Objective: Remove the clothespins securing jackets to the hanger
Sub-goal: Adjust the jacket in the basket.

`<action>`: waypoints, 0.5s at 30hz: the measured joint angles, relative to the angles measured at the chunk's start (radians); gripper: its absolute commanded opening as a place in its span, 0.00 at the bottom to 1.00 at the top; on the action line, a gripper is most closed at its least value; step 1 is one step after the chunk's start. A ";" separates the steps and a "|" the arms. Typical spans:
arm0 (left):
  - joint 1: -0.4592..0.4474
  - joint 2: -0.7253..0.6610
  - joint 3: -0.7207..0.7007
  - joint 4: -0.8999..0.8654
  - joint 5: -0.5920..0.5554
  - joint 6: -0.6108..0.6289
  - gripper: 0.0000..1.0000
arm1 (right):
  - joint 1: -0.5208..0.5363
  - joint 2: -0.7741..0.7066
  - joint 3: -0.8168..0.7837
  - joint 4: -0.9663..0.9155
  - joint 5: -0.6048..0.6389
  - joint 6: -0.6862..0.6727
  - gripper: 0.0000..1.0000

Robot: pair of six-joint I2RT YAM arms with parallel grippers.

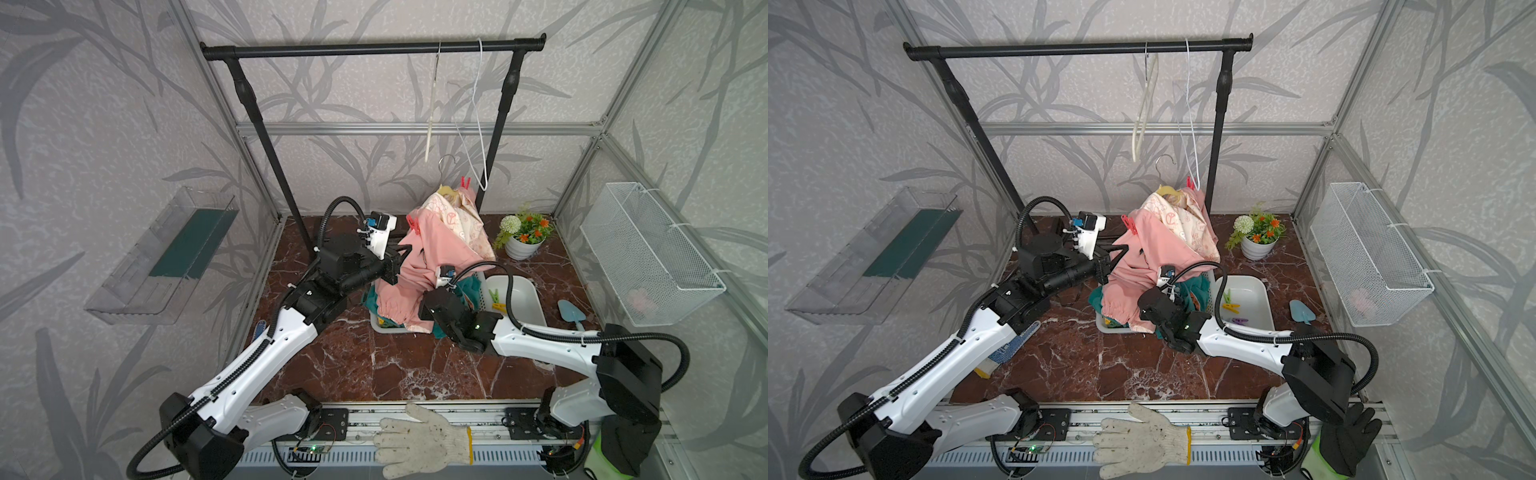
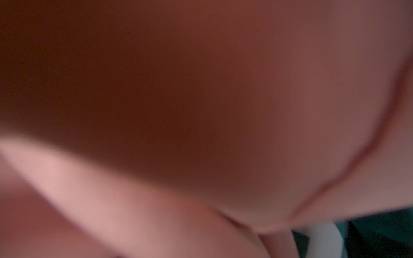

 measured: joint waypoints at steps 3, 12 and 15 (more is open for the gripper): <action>-0.007 -0.014 -0.050 0.042 -0.022 0.001 0.00 | -0.004 0.008 -0.008 -0.008 -0.013 0.007 0.13; -0.037 -0.068 -0.159 0.124 -0.101 0.019 0.00 | -0.014 -0.001 -0.048 -0.015 -0.045 0.041 0.31; -0.042 -0.071 -0.175 0.139 -0.117 0.021 0.00 | -0.021 -0.010 -0.060 -0.018 -0.056 0.046 0.54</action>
